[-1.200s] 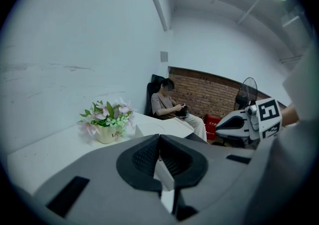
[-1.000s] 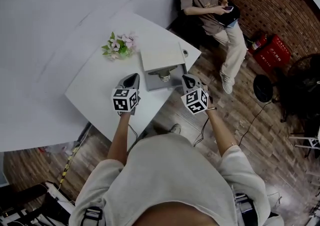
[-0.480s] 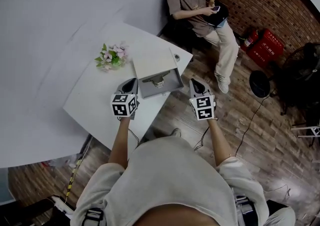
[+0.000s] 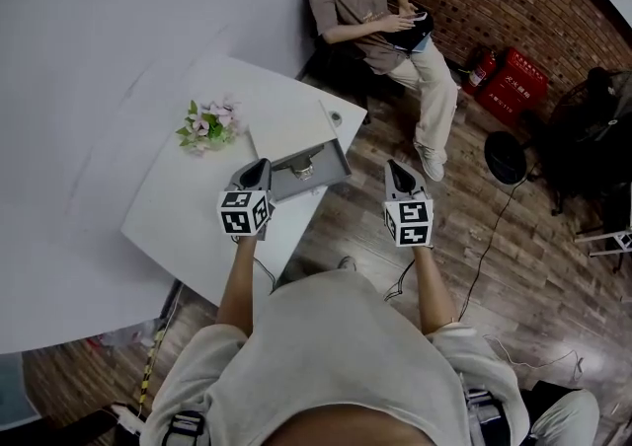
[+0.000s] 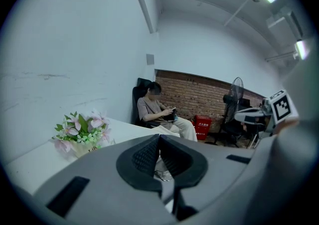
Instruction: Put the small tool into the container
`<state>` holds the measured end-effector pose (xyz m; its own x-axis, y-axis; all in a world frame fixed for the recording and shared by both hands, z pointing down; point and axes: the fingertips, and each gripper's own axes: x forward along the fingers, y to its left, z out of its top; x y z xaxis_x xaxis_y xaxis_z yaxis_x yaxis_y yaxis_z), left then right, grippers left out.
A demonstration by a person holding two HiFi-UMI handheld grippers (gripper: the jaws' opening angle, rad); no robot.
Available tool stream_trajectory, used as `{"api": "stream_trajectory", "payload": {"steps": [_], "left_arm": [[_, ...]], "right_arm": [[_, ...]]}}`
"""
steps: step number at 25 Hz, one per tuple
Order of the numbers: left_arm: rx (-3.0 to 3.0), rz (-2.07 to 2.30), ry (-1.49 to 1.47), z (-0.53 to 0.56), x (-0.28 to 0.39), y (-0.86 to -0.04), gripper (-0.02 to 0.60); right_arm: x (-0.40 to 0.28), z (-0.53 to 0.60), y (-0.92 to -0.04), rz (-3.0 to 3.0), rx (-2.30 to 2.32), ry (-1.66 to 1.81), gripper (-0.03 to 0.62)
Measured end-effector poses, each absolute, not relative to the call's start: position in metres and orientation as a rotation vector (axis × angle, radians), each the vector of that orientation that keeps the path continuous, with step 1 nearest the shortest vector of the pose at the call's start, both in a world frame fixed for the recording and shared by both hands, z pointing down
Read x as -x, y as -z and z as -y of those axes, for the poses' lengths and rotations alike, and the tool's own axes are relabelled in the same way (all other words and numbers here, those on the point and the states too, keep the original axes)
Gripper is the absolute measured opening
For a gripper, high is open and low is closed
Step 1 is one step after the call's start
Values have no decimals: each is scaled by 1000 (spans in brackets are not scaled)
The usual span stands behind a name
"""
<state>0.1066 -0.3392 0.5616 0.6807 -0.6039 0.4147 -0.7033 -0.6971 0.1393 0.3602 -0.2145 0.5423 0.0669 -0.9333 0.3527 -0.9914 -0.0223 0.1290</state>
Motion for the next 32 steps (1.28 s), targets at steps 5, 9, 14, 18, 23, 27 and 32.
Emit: {"api": "stream_trajectory", "payload": {"steps": [5,9,14,18,23,27,32], "left_arm": [[-2621,1015,-496,336,-117,-561,9],[-2625,1003,-495,336,-122,-561,9],[-2632,993,-491,334,-125,-561,8],[-2634,989,-488,333,-127,-561,8],[-2637,981,-485,331,-129,-561,9],[-2633,983,-487,332,-128,-562,9],[-2628,978,-492,330,-130,-564,9]], "right_arm": [[-373,200,-538,1898,-2085,-265,-2],[-380,190,-537,1873,-2137,-283,-2],[-386,181,-537,1846,-2175,-293,-2],[-390,175,-538,1831,-2206,-307,-2],[-392,167,-542,1814,-2225,-322,-2],[-394,166,-545,1802,-2219,-325,-2],[-395,165,-547,1788,-2200,-311,-2]]}}
